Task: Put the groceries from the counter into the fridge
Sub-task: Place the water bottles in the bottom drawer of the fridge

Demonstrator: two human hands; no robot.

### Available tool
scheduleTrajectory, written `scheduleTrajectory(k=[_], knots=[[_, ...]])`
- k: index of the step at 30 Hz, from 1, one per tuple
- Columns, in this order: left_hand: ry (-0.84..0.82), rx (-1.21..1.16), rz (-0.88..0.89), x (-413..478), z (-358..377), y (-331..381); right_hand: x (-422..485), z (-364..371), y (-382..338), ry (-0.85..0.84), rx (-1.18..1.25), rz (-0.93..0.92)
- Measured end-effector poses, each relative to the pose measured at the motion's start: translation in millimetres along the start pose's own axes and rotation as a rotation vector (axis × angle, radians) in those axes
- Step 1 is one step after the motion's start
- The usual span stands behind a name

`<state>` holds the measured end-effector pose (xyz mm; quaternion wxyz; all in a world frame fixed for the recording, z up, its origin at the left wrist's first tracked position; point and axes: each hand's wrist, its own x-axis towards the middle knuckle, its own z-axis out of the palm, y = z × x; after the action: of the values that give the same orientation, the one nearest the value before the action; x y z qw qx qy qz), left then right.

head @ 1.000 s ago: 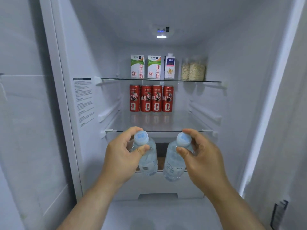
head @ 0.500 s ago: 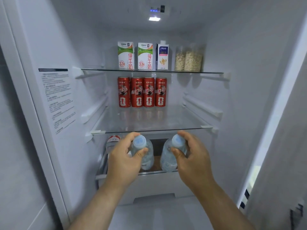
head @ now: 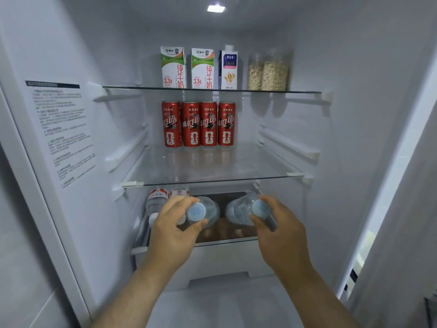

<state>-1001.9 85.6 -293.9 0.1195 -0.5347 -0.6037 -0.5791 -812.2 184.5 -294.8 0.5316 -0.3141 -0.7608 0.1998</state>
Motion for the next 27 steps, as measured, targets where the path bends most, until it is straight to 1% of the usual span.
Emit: scheduleTrajectory(k=[3, 5, 8, 11, 13, 15, 19, 22, 27], knots=[[-0.015, 0.029, 0.031, -7.4, 5.8, -14.4, -8.6, 6.4, 6.6, -0.065, 0.006, 0.075], [-0.032, 0.056, -0.004, -12.3, 10.2, -21.8, -13.6, 12.5, 11.8, -0.062, 0.015, 0.1], [-0.1, 0.046, -0.072, -17.0, 15.6, -27.6, -16.7, 20.8, 21.8, -0.06, 0.012, 0.109], [-0.164, 0.088, -0.104, -20.8, 22.2, -32.9, -14.3, 25.6, 28.0, -0.147, 0.043, 0.122], [-0.207, 0.115, -0.119, -24.1, 26.4, -35.9, -12.3, 29.5, 30.4, -0.246, 0.046, 0.126], [-0.237, 0.114, -0.128, -27.4, 29.0, -37.8, -12.1, 34.6, 34.6, -0.295, 0.06, 0.123], [-0.314, 0.107, -0.166, -32.5, 31.0, -44.5, -12.4, 44.5, 41.7, -0.34, 0.085, 0.118], [-0.349, 0.103, -0.186, -34.2, 31.8, -51.2, -14.2, 51.4, 49.2, -0.379, 0.024, 0.08], [-0.367, 0.143, -0.137, -31.6, 31.6, -55.2, -9.7, 58.2, 62.9, -0.427, 0.009, 0.091]])
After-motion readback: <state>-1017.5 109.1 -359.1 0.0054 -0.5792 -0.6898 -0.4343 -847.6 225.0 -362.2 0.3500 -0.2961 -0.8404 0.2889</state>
